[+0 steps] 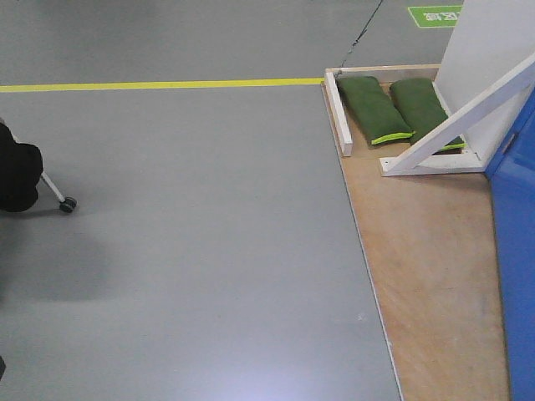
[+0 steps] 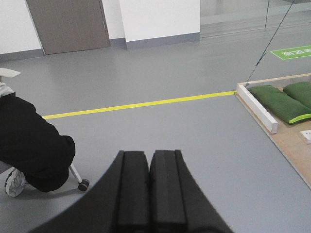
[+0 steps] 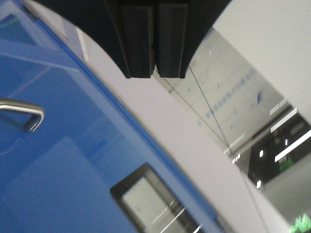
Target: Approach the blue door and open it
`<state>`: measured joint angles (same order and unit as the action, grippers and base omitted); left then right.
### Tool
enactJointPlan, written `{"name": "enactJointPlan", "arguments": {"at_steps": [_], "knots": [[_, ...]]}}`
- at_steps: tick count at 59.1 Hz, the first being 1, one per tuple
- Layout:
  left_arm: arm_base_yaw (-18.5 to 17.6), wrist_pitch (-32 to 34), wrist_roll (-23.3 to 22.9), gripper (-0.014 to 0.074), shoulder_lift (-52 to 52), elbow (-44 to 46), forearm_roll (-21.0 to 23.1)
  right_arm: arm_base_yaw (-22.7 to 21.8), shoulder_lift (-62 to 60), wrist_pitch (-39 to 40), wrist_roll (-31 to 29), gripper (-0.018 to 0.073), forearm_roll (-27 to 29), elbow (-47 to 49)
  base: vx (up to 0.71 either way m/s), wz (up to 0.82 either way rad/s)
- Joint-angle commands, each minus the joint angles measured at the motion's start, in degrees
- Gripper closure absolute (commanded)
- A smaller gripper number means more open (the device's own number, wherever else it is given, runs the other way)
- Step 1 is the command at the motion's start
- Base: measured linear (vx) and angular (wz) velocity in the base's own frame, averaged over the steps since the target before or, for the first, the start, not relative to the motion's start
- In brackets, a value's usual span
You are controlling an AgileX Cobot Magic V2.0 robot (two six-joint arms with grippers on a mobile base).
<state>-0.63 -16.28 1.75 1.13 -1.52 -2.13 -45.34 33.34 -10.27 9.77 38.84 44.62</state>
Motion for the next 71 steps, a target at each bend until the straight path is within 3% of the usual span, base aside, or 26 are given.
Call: {"name": "enactJointPlan", "arguments": {"at_steps": [1, 11, 33, 47, 71], "knots": [[-0.3, 4.8, -0.1, 0.0526, 0.4, -0.3, 0.4, -4.5, 3.4, 4.1, -0.2, 0.0557, 9.5, 4.1, 0.0, 0.0], [-0.3, 4.8, -0.1, 0.0526, 0.4, -0.3, 0.4, -10.1, 9.2, 4.7, -0.2, 0.0557, 19.7, 7.8, 0.0, 0.0], [-0.3, 4.8, -0.1, 0.0526, 0.4, -0.3, 0.4, -29.2, 22.1, 4.8, -0.2, 0.0557, 42.8, 12.1, 0.0, 0.0], [-0.3, 4.8, -0.1, 0.0526, 0.4, -0.3, 0.4, -36.1, 33.2, 4.8, -0.2, 0.0557, 44.2, 16.9, 0.0, 0.0], [-0.3, 4.8, -0.1, 0.0526, 0.4, -0.3, 0.4, -36.1, 47.2, 5.1, -0.2, 0.0557, 43.7, 29.9, 0.0, 0.0]]}}
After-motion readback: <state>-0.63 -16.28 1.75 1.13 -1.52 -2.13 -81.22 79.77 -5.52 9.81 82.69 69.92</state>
